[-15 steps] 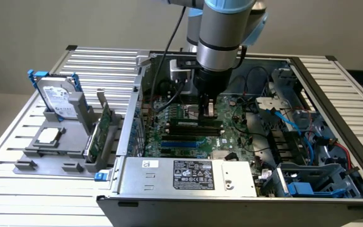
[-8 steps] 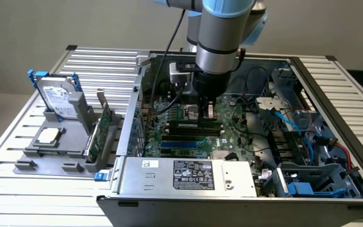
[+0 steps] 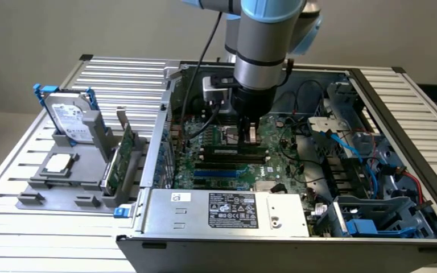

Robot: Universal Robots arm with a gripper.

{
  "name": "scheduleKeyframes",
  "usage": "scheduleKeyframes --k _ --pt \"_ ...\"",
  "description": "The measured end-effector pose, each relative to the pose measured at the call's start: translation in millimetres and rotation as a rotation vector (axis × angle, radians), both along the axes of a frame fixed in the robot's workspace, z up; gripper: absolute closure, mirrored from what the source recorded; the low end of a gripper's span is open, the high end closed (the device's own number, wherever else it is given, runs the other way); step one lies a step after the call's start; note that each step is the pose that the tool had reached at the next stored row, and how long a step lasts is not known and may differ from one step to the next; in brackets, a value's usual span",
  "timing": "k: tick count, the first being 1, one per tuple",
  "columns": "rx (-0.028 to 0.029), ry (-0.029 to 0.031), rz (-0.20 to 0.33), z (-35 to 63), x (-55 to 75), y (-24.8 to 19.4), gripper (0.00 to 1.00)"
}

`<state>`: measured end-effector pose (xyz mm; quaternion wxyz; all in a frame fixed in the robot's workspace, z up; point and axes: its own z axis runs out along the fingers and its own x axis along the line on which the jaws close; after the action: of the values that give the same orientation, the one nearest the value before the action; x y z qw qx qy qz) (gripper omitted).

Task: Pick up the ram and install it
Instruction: 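Insert the ram into the slot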

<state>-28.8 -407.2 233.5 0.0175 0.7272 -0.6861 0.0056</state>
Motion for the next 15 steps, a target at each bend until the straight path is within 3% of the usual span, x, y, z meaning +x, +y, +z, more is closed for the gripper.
scheduleKeyframes --k 15 --pt "-0.0087 -0.0002 0.005 -6.3 -0.1 0.3 0.86"
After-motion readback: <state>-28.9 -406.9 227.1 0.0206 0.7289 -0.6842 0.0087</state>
